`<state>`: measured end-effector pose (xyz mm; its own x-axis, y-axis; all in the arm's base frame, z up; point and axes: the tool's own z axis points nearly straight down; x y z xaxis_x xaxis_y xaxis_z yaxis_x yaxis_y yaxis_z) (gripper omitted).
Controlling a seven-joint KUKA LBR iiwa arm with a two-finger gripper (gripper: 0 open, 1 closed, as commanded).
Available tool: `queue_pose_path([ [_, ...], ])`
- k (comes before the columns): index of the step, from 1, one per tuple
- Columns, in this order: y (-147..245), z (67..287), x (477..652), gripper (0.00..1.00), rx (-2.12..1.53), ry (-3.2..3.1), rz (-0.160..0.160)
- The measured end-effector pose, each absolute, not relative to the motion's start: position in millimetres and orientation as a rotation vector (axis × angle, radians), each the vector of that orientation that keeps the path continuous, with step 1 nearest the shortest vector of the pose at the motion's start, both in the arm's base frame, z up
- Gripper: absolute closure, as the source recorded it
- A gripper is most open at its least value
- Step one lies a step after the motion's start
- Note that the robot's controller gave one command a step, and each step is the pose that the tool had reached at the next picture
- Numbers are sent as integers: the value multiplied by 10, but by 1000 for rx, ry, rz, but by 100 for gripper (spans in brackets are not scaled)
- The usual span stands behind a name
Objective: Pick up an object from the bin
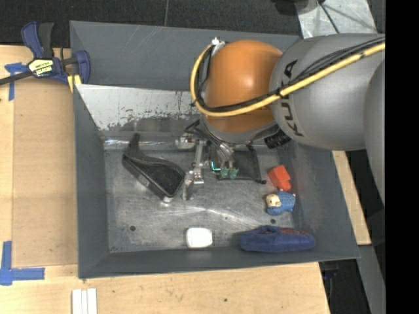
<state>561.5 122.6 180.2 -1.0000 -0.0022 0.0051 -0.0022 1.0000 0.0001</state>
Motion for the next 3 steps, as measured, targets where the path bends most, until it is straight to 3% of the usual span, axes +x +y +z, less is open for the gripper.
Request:
queue_pose_path([
  [1, 1649, 734, 5900, 0, -233, -3134, -5],
  [2, 1755, 1014, 5855, 0, -564, -3096, -4],
  [3, 1693, 1227, 6011, 0, -973, -2992, -3],
])
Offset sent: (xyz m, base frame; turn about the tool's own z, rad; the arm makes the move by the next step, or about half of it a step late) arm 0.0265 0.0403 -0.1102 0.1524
